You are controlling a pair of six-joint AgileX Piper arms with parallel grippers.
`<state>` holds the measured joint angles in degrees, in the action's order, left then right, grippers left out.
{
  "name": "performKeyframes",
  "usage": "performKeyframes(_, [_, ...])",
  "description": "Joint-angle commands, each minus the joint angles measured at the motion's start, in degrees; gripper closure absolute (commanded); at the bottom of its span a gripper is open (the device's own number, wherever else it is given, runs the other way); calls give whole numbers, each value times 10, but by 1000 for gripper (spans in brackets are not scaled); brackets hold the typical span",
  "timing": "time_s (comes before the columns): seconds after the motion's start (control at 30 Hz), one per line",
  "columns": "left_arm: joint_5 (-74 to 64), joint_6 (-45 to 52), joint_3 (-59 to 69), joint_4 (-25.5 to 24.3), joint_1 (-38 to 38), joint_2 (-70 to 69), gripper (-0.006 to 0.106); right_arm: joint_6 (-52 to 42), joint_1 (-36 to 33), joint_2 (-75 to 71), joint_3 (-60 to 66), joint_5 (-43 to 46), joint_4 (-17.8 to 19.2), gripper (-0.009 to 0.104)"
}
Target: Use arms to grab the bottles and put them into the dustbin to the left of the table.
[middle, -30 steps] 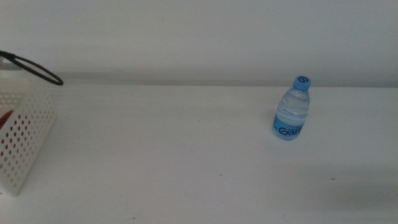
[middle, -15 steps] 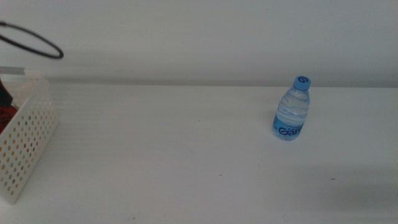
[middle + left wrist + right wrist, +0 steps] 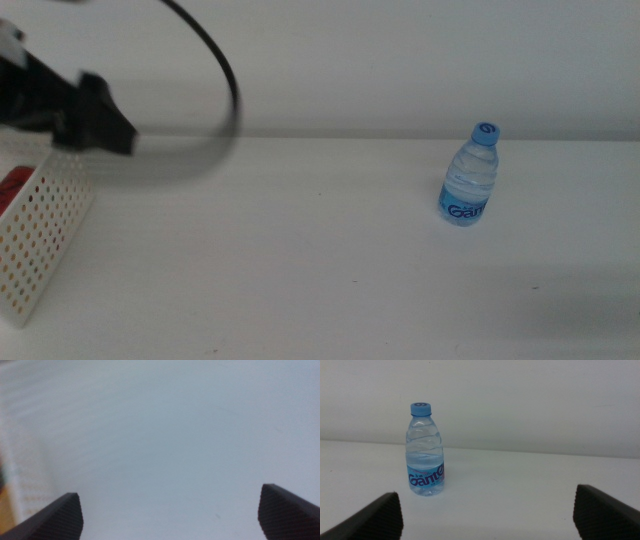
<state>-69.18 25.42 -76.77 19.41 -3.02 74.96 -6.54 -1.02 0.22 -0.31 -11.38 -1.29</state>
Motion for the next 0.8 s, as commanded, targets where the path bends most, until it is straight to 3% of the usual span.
performKeyframes(0.0, [-5,46,41,-4,65,-71,7,-6,4,-23,25,5,5,4])
performKeyframes(0.27, [101,19,174,6,239,-284,7,-6,4,-23,25,5,5,4])
performKeyframes(0.47, [147,15,260,81,296,-375,7,-6,4,-23,25,5,5,4])
performKeyframes(0.6, [241,3,304,51,390,-383,7,-6,4,-23,25,5,5,4])
performKeyframes(0.77, [299,-103,321,-25,447,-382,7,-6,4,-23,25,5,5,4])
